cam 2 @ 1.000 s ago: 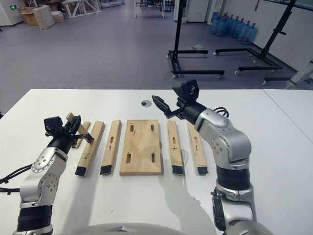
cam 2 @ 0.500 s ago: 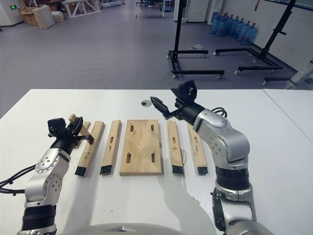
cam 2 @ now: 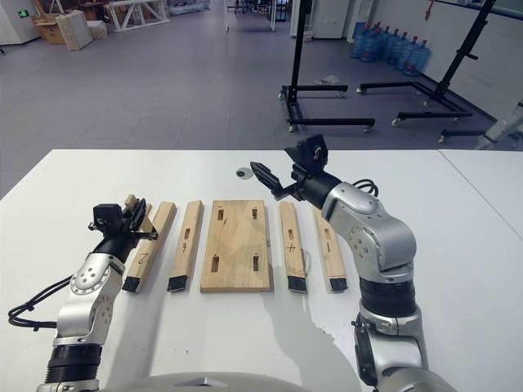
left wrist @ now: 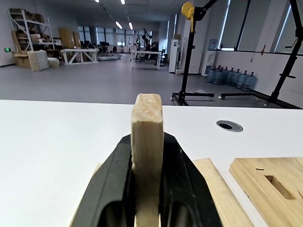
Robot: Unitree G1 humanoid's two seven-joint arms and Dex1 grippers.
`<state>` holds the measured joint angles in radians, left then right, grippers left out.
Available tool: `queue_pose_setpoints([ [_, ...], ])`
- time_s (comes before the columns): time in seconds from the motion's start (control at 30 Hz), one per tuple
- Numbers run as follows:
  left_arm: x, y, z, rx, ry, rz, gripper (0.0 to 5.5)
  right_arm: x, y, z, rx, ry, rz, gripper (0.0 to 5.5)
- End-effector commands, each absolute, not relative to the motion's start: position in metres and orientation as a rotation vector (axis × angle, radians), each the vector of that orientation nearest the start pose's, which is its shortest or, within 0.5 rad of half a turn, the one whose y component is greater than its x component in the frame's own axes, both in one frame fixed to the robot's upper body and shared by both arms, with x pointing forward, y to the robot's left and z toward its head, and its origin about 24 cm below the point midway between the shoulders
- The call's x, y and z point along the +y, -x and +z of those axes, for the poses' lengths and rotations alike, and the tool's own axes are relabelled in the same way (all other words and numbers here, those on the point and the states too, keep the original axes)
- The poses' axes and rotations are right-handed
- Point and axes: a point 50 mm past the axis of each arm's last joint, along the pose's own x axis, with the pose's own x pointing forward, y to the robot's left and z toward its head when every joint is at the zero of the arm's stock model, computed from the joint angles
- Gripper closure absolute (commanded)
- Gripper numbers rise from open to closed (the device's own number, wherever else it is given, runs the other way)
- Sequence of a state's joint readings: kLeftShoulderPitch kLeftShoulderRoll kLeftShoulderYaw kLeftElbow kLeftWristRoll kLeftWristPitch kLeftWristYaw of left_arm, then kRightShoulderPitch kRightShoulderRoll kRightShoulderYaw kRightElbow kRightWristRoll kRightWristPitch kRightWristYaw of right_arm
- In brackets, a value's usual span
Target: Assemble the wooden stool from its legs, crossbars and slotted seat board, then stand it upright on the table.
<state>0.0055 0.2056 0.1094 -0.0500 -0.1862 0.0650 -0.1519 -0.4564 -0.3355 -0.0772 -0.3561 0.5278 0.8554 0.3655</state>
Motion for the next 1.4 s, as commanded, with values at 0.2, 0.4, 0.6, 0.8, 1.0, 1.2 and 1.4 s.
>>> queue_pose_setpoints([
  [0.2,0.214,-0.224,-0.008,0.251,0.074,-0.008,5.11,-0.136,-0.290,0.179,0.050,-0.071,0.665,0.47],
  [0.4,0.212,-0.221,-0.015,0.271,0.044,-0.034,4.75,-0.136,-0.290,0.179,0.046,-0.074,0.664,0.47],
  [0.6,0.209,-0.223,-0.016,0.280,0.034,-0.042,3.97,-0.137,-0.290,0.178,0.048,-0.076,0.660,0.47],
  [0.8,0.211,-0.229,-0.007,0.247,0.035,-0.029,3.11,-0.136,-0.291,0.178,0.048,-0.076,0.658,0.47],
  [1.0,0.217,-0.246,0.056,0.081,0.012,-0.004,3.11,-0.135,-0.292,0.180,0.039,-0.076,0.662,0.47],
  [1.2,0.216,-0.241,0.121,-0.029,-0.045,-0.005,3.11,-0.135,-0.290,0.180,0.035,-0.083,0.653,0.47],
  [1.4,0.199,-0.250,0.179,-0.132,-0.060,-0.031,3.11,-0.135,-0.288,0.180,0.029,-0.092,0.638,0.47],
])
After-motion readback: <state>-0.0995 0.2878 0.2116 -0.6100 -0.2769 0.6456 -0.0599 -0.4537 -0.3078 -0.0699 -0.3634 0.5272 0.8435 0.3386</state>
